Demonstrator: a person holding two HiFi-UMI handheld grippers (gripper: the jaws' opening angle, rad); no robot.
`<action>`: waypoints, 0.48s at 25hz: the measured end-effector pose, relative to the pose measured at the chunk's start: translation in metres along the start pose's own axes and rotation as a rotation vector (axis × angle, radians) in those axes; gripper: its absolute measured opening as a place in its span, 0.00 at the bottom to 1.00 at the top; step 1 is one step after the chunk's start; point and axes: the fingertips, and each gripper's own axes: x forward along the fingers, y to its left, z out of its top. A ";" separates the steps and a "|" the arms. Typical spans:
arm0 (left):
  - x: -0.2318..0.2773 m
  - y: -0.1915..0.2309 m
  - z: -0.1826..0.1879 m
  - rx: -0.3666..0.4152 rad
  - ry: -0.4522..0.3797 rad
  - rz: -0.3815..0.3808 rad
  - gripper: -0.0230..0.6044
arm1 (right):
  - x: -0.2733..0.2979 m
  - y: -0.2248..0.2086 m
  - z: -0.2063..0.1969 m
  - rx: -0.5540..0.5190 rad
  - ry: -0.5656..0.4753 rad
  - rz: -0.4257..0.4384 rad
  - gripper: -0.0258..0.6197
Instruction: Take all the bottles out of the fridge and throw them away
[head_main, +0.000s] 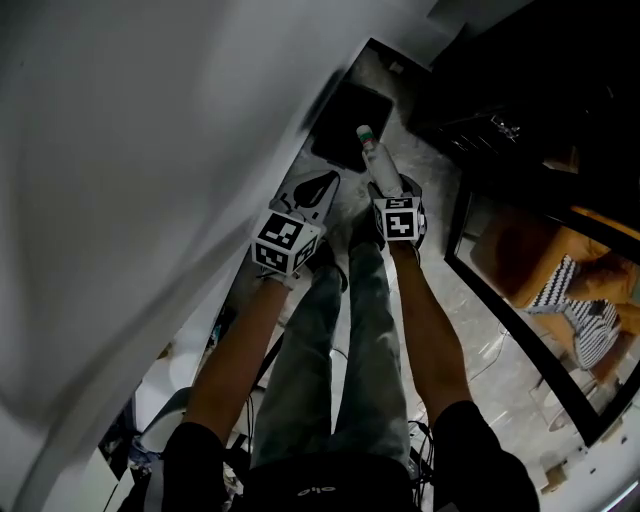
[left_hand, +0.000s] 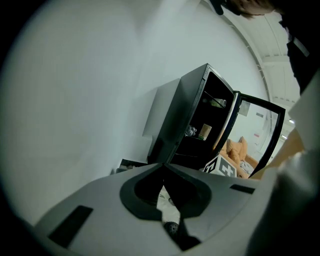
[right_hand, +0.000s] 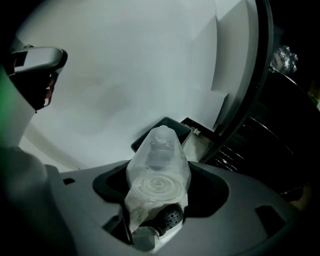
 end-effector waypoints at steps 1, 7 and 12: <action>-0.001 0.001 -0.002 0.002 0.004 0.002 0.05 | 0.004 0.001 -0.003 -0.002 0.010 0.003 0.52; -0.003 0.008 0.005 0.006 -0.008 0.015 0.05 | 0.023 0.002 0.010 0.030 0.026 0.032 0.53; -0.003 0.015 0.014 0.004 -0.030 0.025 0.05 | 0.039 0.004 0.045 -0.013 0.008 0.041 0.53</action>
